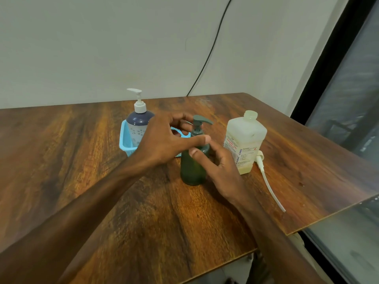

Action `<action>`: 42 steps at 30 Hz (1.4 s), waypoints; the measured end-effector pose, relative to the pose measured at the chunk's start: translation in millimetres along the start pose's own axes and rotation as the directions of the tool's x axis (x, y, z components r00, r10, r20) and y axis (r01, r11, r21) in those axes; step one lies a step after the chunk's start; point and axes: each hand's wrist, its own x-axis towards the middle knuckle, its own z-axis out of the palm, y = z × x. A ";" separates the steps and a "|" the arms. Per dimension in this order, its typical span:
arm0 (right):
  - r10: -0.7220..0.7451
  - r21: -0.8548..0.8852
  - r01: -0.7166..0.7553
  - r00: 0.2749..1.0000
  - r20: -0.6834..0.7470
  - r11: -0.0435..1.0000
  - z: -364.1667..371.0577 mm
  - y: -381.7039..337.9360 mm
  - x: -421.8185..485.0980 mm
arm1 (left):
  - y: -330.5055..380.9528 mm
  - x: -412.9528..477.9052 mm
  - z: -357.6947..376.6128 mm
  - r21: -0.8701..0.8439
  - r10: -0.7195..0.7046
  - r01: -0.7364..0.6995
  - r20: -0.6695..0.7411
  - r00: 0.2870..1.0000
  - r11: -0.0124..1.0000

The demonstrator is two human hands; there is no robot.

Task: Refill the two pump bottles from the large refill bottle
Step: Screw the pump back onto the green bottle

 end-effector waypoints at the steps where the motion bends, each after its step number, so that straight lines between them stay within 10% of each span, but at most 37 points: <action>1: -0.005 0.008 0.005 1.000 0.006 1.000 -0.1 -0.2 0.4 | 0.5 1.1 -3.4 -0.008 0.015 -0.015 0.044 0.999 1.000; 6: -0.031 0.014 0.031 0.999 0.004 0.999 -1.1 0.5 0.7 | -1.7 3.4 -4.7 -0.016 0.024 -0.021 0.221 0.975 1.000; 11: -0.005 -0.002 0.005 1.000 0.021 1.000 -1.9 1.6 -0.5 | -4.9 -2.9 4.8 0.063 -0.028 0.027 0.013 1.000 0.998; 18: -0.004 -0.021 0.004 1.000 0.014 1.000 -2.3 2.4 1.3 | -7.7 8.3 -8.5 0.043 0.063 -0.071 0.167 0.984 0.997; 28: 0.035 -0.146 -0.030 0.999 0.030 0.989 -2.5 5.0 -5.3 | -9.6 -1.5 3.5 0.027 0.051 -0.051 -0.014 0.999 0.998; 42: -0.015 -0.107 0.015 1.000 0.008 0.994 -5.3 3.6 1.3 | -9.6 23.5 -14.3 -0.042 0.236 -0.234 0.307 0.922 0.971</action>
